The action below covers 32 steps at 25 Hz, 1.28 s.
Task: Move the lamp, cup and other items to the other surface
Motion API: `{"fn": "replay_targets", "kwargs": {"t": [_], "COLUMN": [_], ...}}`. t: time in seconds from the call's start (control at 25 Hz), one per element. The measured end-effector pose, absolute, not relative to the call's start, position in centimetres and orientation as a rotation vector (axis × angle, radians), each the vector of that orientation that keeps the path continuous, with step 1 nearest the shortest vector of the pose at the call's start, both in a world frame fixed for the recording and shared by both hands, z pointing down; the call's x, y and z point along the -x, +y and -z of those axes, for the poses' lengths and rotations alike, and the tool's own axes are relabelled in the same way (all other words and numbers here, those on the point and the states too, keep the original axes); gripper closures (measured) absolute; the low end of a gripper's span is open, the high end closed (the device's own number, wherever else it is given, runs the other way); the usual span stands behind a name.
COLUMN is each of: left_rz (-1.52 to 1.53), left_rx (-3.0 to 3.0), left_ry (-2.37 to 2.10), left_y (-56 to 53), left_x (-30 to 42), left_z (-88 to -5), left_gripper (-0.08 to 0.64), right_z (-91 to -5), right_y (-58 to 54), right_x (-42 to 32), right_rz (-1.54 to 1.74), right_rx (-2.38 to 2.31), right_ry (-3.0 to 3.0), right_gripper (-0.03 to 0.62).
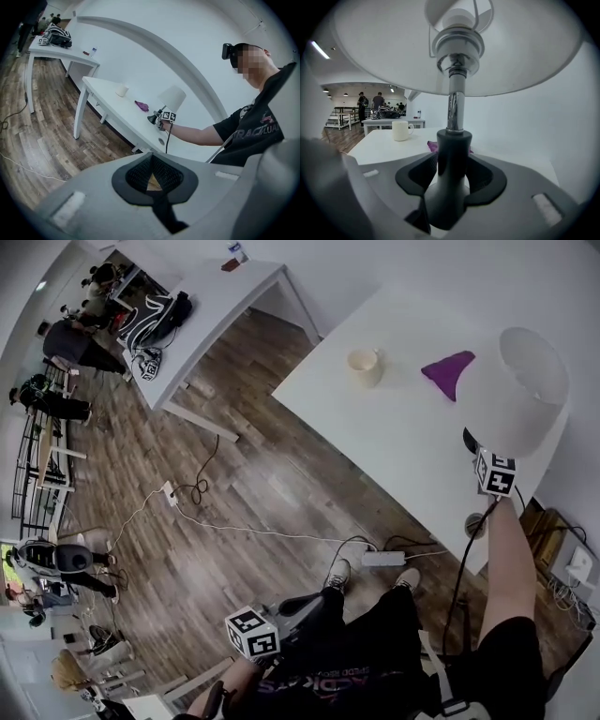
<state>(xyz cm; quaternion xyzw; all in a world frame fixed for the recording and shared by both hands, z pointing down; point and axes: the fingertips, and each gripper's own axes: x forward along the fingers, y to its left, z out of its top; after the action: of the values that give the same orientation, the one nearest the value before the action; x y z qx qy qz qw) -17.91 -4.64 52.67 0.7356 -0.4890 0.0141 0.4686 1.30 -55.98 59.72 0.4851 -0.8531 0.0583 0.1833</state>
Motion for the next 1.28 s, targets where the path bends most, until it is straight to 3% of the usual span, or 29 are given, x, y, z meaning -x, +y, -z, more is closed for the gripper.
{"fn": "replay_targets", "kwargs": {"t": [0.28, 0.84, 1.28], "left_rz": [-0.037, -0.023, -0.039], "left_rx": [-1.787, -1.861, -2.073], "left_ry": [-1.218, -1.149, -0.885], "left_y": [-4.0, -5.0, -7.8], "left_x": [17.6, 16.0, 15.2], "left_z": [-53.3, -52.2, -50.2], "left_gripper": [0.561, 0.561, 0.561], "right_z": [-59.6, -56.7, -49.4], "right_y": [-56.4, -49.8, -42.8], "right_x": [-1.1, -2.1, -8.1], "right_rz": [-0.2, -0.284, -0.244], "right_rx": [-1.414, -1.479, -1.701], "right_ry": [-2.411, -2.519, -2.452], "right_gripper": [0.442, 0.443, 0.443]}}
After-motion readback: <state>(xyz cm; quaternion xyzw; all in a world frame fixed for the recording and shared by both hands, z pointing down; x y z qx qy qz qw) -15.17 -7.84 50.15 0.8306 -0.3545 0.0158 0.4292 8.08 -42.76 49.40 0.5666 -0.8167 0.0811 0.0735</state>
